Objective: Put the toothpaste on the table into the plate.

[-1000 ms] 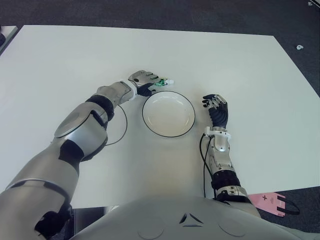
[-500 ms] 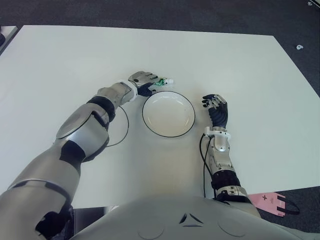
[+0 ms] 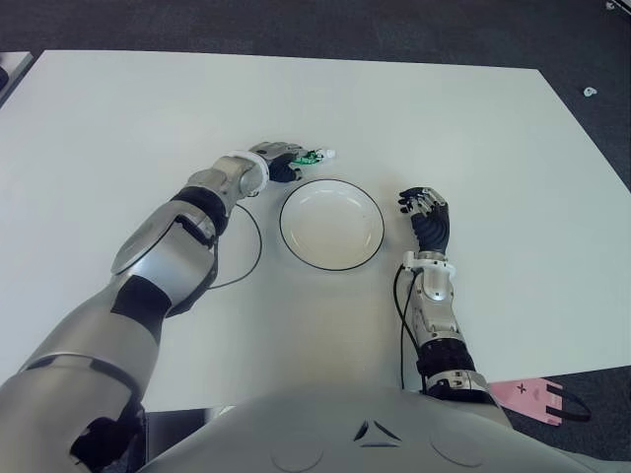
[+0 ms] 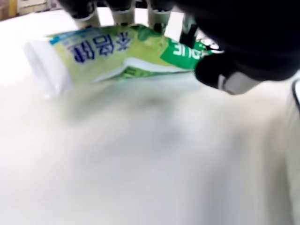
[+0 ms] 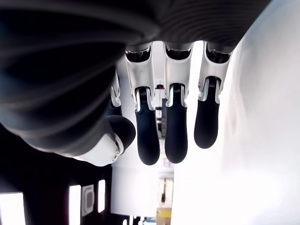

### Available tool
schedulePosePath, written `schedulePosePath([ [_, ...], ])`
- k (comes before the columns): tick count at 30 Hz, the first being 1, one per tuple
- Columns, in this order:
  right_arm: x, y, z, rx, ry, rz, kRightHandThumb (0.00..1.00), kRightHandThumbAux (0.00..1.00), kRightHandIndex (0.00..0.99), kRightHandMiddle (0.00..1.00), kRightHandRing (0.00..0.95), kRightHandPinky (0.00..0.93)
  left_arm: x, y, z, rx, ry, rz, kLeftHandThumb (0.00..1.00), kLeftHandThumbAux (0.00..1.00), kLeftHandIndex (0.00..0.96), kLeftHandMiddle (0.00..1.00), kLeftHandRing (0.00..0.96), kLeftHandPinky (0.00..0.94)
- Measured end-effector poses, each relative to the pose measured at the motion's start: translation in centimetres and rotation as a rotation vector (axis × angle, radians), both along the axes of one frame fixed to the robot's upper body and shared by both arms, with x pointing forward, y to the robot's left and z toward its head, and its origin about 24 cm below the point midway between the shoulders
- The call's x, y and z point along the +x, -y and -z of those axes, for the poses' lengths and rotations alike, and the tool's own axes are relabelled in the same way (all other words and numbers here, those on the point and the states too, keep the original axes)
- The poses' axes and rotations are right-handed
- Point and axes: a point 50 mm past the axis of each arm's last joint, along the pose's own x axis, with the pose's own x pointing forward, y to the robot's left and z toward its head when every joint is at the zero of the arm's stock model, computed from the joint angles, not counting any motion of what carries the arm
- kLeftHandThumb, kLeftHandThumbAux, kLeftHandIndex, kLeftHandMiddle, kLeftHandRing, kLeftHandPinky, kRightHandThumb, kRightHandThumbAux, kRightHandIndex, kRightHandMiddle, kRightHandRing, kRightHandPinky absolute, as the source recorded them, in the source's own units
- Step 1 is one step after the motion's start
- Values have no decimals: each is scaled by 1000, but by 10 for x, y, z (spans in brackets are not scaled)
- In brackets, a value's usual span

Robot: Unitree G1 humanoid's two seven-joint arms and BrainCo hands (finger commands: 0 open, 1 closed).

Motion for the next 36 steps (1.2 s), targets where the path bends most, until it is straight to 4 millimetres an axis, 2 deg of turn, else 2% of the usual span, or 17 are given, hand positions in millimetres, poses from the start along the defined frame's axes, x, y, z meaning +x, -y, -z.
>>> schedulePosePath([
  [6, -1, 0, 0, 0, -5, -2, 718, 727, 427, 465, 452, 465, 2, -5, -2, -77, -70, -67, 685, 375, 2, 14, 82, 196],
  [13, -1, 0, 0, 2, -16, -1, 719, 727, 427, 465, 452, 466, 3, -9, -4, -129, -88, -116, 623, 366, 64, 78, 133, 257],
  [24, -2, 1, 1, 3, -17, 0, 719, 727, 427, 463, 456, 468, 5, -15, -5, -180, -99, -191, 641, 372, 144, 188, 219, 283],
  [31, -2, 1, 1, 2, -18, 0, 719, 727, 427, 465, 459, 475, 5, -16, -5, -180, -101, -199, 623, 379, 158, 199, 216, 255],
  [36, -2, 1, 1, 2, -18, 0, 718, 727, 427, 465, 459, 475, 5, -16, -5, -179, -101, -200, 622, 385, 155, 202, 224, 279],
])
